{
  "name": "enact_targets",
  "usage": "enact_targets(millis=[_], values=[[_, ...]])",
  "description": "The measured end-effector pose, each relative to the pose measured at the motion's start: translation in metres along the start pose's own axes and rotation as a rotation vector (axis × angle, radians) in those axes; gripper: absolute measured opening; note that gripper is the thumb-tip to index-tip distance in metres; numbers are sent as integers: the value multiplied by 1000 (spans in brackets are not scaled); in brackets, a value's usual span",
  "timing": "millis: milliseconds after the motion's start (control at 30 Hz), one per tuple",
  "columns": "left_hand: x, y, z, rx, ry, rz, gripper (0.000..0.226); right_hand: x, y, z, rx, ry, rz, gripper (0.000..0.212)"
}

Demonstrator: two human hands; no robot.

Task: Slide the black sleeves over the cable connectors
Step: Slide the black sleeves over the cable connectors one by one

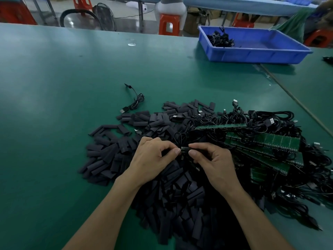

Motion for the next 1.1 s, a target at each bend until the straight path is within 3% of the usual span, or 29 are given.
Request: enact_targets(millis=[133, 400, 633, 800, 1100], values=[[0, 1, 0, 21, 6, 16, 13, -1, 1, -2, -5, -39, -17, 23], [0, 5, 2, 80, -19, 13, 12, 1, -1, -2, 44, 16, 10, 8], [0, 7, 3, 84, -12, 14, 9, 0, 0, 0, -3, 6, -17, 8], [0, 3, 3, 127, -11, 22, 18, 2, -1, -3, -50, -42, -18, 24], [0, 7, 4, 127, -18, 2, 12, 2, -2, -2, 26, 1, -21, 20]])
Point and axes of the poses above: each hand's wrist, its own x-axis away from the middle knuckle, its own z-axis out of the back of the hand, y = z × x, the point moved 4 cm from there along -x, towards the middle knuckle, and after that the axes turned 14 degrees about -y, right-handed, at the moved point
